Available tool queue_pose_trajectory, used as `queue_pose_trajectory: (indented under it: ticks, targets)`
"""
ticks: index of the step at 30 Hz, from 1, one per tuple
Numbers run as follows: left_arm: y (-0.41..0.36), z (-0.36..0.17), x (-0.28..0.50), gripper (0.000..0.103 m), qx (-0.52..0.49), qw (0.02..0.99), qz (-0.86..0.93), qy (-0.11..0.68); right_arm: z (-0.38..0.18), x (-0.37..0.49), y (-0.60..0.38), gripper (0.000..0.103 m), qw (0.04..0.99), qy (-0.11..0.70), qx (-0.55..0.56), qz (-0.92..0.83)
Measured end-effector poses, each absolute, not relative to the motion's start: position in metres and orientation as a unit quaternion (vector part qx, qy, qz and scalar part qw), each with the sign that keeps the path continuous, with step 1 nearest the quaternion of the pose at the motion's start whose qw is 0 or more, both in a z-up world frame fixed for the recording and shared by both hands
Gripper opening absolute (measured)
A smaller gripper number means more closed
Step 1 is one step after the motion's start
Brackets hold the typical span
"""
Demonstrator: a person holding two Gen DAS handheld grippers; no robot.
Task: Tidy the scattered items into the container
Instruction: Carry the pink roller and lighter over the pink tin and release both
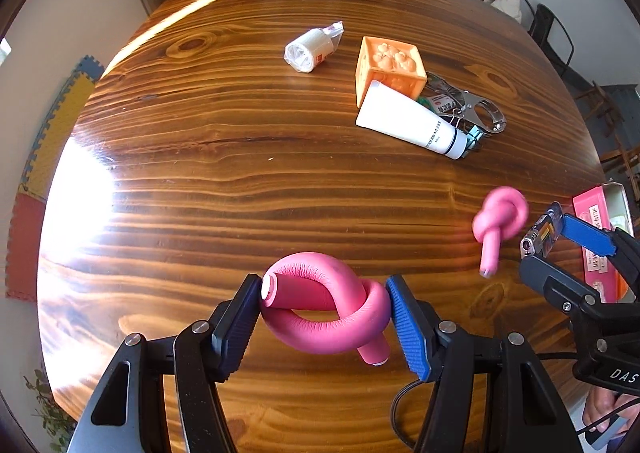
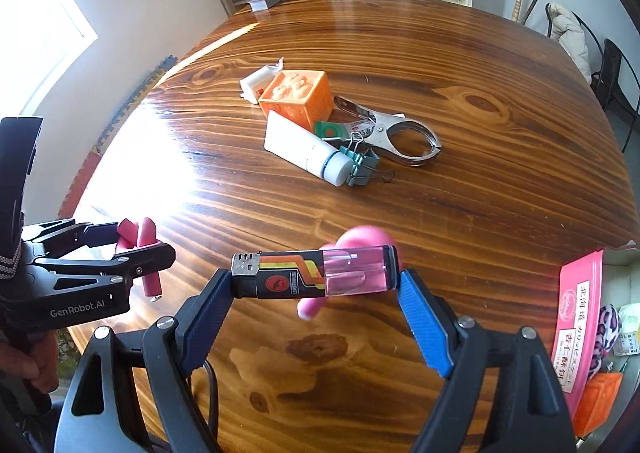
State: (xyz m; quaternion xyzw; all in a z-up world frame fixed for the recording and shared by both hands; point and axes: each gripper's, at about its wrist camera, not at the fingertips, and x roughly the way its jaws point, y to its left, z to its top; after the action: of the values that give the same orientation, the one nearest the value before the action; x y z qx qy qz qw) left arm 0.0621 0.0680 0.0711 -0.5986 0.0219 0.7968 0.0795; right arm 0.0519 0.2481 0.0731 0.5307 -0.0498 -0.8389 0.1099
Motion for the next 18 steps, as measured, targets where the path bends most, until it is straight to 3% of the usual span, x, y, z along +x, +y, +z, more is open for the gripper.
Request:
queue_pose_trajectory:
  ticks: [18]
  targets:
    - [0.098,0.096,0.098,0.065,-0.579,0.071,0.811,0.030,0.089,0.099,0.293,0.086,0.098,-0.090,0.517,-0.846]
